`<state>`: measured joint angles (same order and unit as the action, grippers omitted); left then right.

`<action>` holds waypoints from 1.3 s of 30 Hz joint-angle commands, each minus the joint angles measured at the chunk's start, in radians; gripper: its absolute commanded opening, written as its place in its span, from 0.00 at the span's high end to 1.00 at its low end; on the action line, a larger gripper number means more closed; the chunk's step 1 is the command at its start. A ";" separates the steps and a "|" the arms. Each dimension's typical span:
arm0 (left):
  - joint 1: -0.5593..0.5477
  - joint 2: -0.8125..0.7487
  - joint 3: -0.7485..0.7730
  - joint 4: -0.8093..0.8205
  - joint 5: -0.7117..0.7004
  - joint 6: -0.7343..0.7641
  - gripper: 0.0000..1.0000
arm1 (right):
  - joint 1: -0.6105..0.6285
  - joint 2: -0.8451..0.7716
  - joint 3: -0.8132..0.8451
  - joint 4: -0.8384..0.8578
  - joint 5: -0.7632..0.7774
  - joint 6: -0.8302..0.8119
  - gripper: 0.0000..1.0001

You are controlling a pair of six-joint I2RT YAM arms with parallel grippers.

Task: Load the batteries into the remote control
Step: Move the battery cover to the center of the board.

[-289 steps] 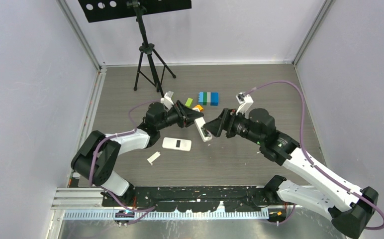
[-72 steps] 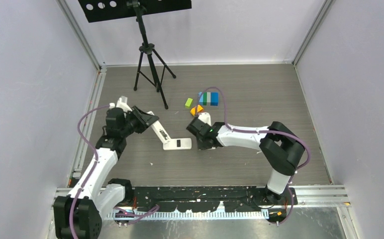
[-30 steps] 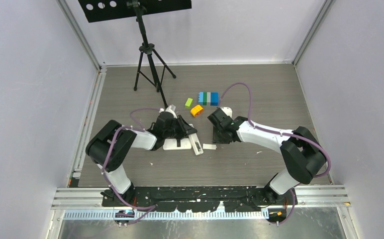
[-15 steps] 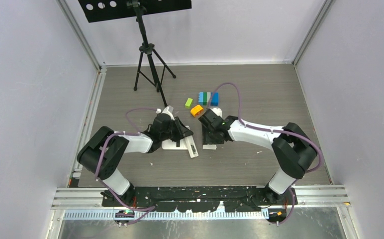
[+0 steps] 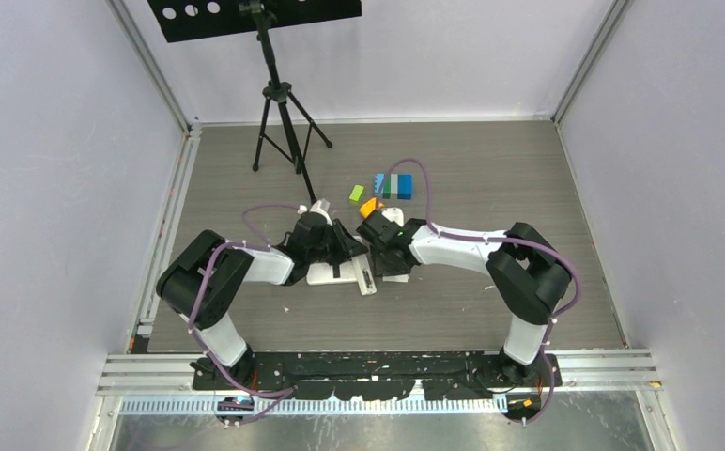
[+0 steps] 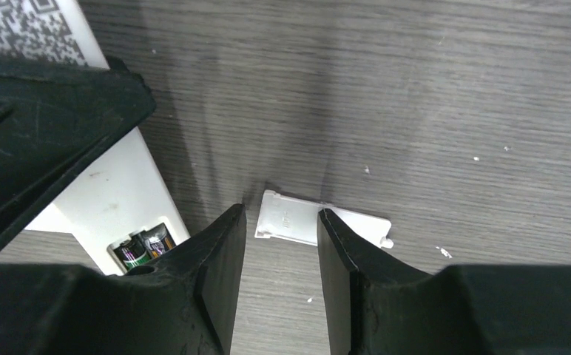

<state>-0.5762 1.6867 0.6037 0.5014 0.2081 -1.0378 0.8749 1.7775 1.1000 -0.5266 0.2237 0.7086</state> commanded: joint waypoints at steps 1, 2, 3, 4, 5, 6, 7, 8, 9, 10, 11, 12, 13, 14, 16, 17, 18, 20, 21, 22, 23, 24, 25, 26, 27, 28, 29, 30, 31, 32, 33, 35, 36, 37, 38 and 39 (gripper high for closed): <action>-0.003 -0.022 0.016 0.027 -0.067 0.012 1.00 | 0.041 0.049 0.072 -0.073 0.094 -0.023 0.52; -0.003 -0.026 0.019 0.021 -0.068 0.010 1.00 | 0.043 0.057 0.075 -0.091 0.109 -0.024 0.52; -0.004 -0.029 0.023 0.017 -0.066 0.010 1.00 | 0.044 0.060 0.075 -0.106 0.123 -0.024 0.52; -0.003 -0.028 0.028 0.016 -0.062 0.008 1.00 | 0.044 0.058 0.067 -0.116 0.142 -0.022 0.56; -0.004 -0.025 0.030 0.017 -0.053 0.005 1.00 | 0.043 0.052 0.056 -0.125 0.156 -0.021 0.61; -0.004 -0.020 0.036 0.019 -0.045 0.000 1.00 | 0.041 0.045 0.043 -0.130 0.164 -0.019 0.67; -0.005 -0.012 0.042 0.025 -0.038 -0.008 1.00 | 0.035 0.034 0.026 -0.133 0.165 -0.015 0.71; -0.006 -0.002 0.046 0.037 -0.031 -0.014 1.00 | 0.030 0.020 0.008 -0.131 0.160 -0.010 0.74; -0.008 0.012 0.051 0.049 -0.027 -0.022 1.00 | 0.022 0.005 -0.015 -0.129 0.156 -0.004 0.77; -0.010 0.022 0.057 0.061 -0.023 -0.028 1.00 | 0.012 -0.011 -0.037 -0.128 0.157 0.004 0.79; -0.013 0.036 0.064 0.070 -0.021 -0.034 1.00 | 0.001 -0.028 -0.057 -0.124 0.155 0.010 0.80; -0.016 0.047 0.074 0.073 -0.021 -0.043 1.00 | -0.010 -0.046 -0.078 -0.119 0.154 0.016 0.82; -0.021 0.059 0.083 0.080 -0.022 -0.050 1.00 | -0.022 -0.067 -0.104 -0.110 0.150 0.021 0.84; -0.028 0.070 0.092 0.090 -0.026 -0.059 1.00 | -0.036 -0.083 -0.124 -0.100 0.145 0.024 0.85; -0.040 0.094 0.114 0.102 -0.033 -0.079 1.00 | -0.059 -0.109 -0.159 -0.076 0.134 0.023 0.88; -0.048 0.103 0.125 0.103 -0.042 -0.090 1.00 | -0.071 -0.117 -0.175 -0.065 0.128 0.020 0.89; -0.055 0.110 0.136 0.103 -0.053 -0.094 1.00 | -0.079 -0.124 -0.186 -0.060 0.122 0.018 0.90; -0.072 0.126 0.150 0.103 -0.093 -0.103 1.00 | -0.094 -0.131 -0.202 -0.051 0.114 0.011 0.93; -0.078 0.133 0.157 0.099 -0.112 -0.109 1.00 | -0.100 -0.133 -0.208 -0.046 0.112 0.009 0.94; -0.087 0.143 0.163 0.097 -0.127 -0.116 1.00 | -0.105 -0.136 -0.215 -0.039 0.105 0.009 0.95; -0.092 0.149 0.168 0.095 -0.141 -0.119 0.99 | -0.109 -0.139 -0.221 -0.031 0.095 0.008 0.96; -0.097 0.153 0.167 0.095 -0.155 -0.120 0.96 | -0.113 -0.140 -0.224 -0.026 0.089 0.008 0.97; -0.103 0.152 0.162 0.091 -0.170 -0.120 0.92 | -0.116 -0.142 -0.227 -0.022 0.084 0.008 0.98; -0.106 0.148 0.153 0.091 -0.184 -0.120 0.87 | -0.118 -0.144 -0.227 -0.022 0.080 0.009 0.99; -0.109 0.140 0.140 0.090 -0.197 -0.118 0.80 | -0.120 -0.149 -0.227 -0.021 0.078 0.009 0.99; -0.111 0.130 0.126 0.085 -0.220 -0.118 0.72 | -0.121 -0.153 -0.227 -0.022 0.077 0.009 1.00; -0.111 0.119 0.112 0.076 -0.245 -0.116 0.65 | -0.123 -0.159 -0.227 -0.020 0.075 0.011 0.99; -0.111 0.108 0.103 0.064 -0.255 -0.113 0.59 | -0.124 -0.164 -0.226 -0.020 0.072 0.012 0.99; -0.113 0.097 0.098 0.046 -0.262 -0.107 0.53 | -0.127 -0.170 -0.224 -0.021 0.068 0.010 1.00; -0.113 0.086 0.094 0.025 -0.267 -0.101 0.49 | -0.130 -0.174 -0.223 -0.022 0.062 0.010 1.00; -0.113 0.075 0.090 0.003 -0.272 -0.097 0.45 | -0.132 -0.178 -0.221 -0.022 0.053 0.010 1.00; -0.113 0.055 0.081 -0.041 -0.282 -0.090 0.36 | -0.137 -0.185 -0.218 -0.021 0.035 0.011 1.00; -0.114 0.041 0.077 -0.062 -0.288 -0.088 0.33 | -0.140 -0.188 -0.215 -0.027 0.028 0.011 1.00; -0.114 0.029 0.073 -0.079 -0.299 -0.080 0.31 | -0.142 -0.192 -0.210 -0.035 0.024 0.012 0.99; -0.116 0.014 0.066 -0.097 -0.312 -0.072 0.29 | -0.144 -0.197 -0.206 -0.041 0.024 0.013 0.96; -0.116 0.001 0.057 -0.116 -0.329 -0.065 0.28 | -0.148 -0.204 -0.203 -0.048 0.022 0.012 0.92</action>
<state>-0.6891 1.7435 0.6983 0.5117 -0.0257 -1.1545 0.7387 1.6077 0.9009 -0.5308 0.2630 0.7139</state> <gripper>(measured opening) 0.697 0.031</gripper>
